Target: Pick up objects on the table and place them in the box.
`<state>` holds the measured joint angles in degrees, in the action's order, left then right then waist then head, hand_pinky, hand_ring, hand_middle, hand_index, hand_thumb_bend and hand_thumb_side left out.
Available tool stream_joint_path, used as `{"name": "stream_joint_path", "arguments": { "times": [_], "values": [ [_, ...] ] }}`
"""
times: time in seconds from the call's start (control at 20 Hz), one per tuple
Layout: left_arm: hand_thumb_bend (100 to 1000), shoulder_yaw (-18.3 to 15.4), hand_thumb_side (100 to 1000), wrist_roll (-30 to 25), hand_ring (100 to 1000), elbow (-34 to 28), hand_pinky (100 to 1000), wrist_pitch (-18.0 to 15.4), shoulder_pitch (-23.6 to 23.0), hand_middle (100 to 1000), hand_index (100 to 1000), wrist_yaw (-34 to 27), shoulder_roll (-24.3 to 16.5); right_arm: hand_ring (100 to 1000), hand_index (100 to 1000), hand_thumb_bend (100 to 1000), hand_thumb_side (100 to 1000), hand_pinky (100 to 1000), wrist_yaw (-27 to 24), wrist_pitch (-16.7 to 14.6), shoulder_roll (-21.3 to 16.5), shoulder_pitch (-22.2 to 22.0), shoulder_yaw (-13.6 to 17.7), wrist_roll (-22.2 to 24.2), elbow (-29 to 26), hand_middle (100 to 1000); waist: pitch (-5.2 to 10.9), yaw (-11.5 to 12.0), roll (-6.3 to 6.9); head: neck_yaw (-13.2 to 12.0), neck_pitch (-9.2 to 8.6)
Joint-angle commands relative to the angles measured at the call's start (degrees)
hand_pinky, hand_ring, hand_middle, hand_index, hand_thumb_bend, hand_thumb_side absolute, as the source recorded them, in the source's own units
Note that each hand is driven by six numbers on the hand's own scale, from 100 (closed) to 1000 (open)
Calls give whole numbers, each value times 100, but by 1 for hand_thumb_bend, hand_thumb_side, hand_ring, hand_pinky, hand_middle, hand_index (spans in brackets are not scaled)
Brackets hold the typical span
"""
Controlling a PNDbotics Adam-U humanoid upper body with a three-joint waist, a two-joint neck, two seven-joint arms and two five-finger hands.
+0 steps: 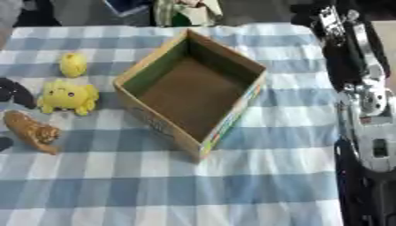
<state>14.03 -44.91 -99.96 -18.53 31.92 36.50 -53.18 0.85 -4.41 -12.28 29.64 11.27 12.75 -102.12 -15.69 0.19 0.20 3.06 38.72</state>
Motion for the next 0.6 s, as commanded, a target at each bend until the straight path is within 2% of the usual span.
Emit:
{"name": "stream_joint_path", "arguments": {
  "times": [0.05, 0.4, 0.6],
  "values": [
    [299, -7, 492, -147, 884, 198, 741, -145, 137, 836, 897, 151, -40, 798, 841, 100, 784, 804, -59, -10, -106, 94, 30, 34, -40, 492, 70, -17, 3, -40, -75],
    [326, 80, 531, -150, 886, 575, 745, -221, 201, 830, 891, 538, 104, 800, 841, 100, 799, 806, -98, -3, -114, 113, 50, 67, -18, 491, -4, -41, -20, -59, -138],
    [342, 149, 537, -369, 885, 730, 746, -332, 173, 829, 895, 714, 142, 799, 841, 100, 805, 807, -122, -12, -133, 134, 67, 58, 7, 490, -42, -50, -36, -75, -139]
  ]
}}
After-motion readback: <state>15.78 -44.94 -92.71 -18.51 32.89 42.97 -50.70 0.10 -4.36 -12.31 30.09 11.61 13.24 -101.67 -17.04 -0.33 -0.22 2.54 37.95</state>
